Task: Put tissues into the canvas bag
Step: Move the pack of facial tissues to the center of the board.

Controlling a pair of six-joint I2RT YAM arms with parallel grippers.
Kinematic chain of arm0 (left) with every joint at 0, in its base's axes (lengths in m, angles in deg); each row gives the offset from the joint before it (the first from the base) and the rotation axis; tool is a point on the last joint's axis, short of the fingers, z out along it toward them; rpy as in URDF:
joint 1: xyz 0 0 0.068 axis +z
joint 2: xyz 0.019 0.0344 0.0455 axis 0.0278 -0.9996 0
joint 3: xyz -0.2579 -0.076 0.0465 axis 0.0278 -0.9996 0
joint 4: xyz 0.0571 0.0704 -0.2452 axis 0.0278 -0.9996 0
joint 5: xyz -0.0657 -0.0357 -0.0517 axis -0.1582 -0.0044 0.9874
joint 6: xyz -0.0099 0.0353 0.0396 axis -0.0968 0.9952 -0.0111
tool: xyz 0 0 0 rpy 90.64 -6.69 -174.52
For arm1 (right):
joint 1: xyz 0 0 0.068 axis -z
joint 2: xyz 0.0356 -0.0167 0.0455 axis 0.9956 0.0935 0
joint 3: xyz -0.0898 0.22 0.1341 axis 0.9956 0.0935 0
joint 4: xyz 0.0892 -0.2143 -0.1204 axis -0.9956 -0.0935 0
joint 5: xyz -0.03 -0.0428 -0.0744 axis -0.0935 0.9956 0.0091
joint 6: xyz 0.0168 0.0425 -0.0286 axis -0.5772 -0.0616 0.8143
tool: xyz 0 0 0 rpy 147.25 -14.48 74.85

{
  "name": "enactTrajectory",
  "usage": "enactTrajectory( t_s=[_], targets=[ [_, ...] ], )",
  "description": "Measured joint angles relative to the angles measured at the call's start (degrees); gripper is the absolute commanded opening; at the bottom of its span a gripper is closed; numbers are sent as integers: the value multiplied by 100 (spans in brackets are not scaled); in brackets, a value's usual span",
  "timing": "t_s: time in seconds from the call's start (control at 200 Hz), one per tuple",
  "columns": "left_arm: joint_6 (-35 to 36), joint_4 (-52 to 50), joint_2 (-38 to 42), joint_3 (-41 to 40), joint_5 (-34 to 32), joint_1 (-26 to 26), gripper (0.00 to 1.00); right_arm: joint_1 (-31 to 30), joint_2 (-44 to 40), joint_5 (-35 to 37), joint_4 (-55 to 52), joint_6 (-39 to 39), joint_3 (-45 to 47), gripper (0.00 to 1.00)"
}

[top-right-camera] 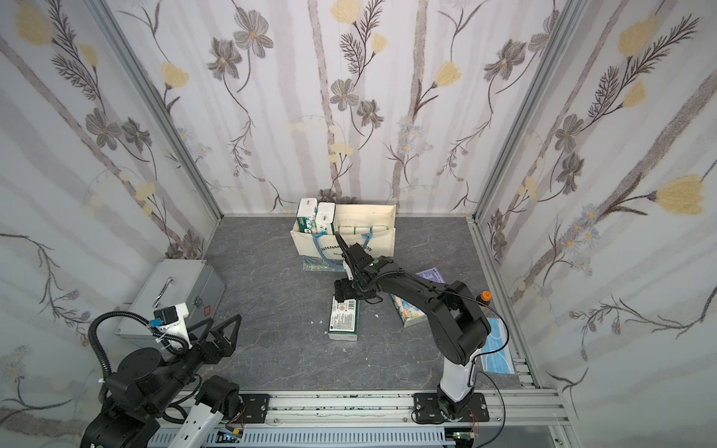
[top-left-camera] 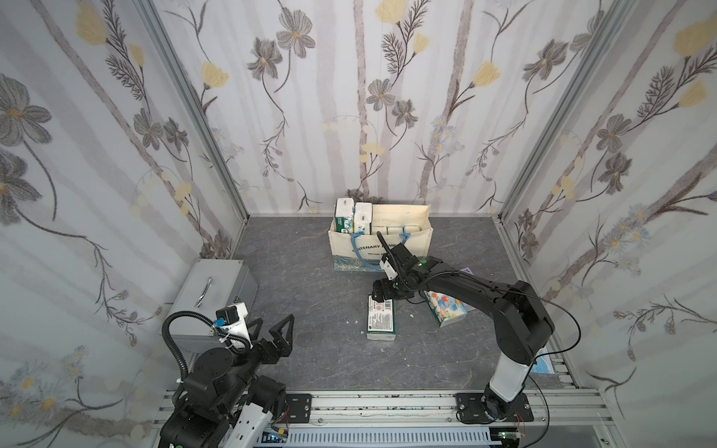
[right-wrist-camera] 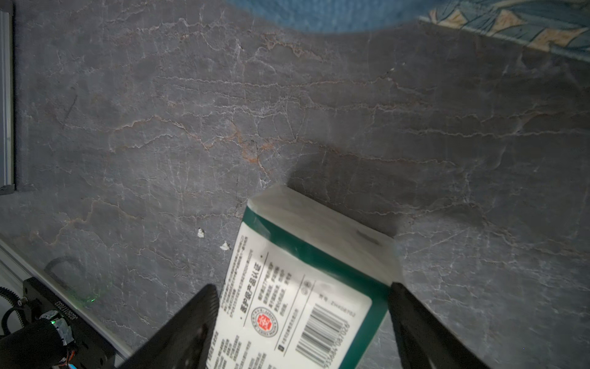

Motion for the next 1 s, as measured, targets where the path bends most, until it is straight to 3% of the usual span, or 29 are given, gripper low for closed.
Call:
enactTrajectory(
  t_s=[0.774, 0.999],
  targets=[
    [0, 0, 0, 0, 0, 0, 100, -997, -391, -501, 461, -590, 699, 82],
    [0, 0, 11, 0, 0, 0, 100, -1049, -695, -678, 748, -944, 1045, 82]
  ],
)
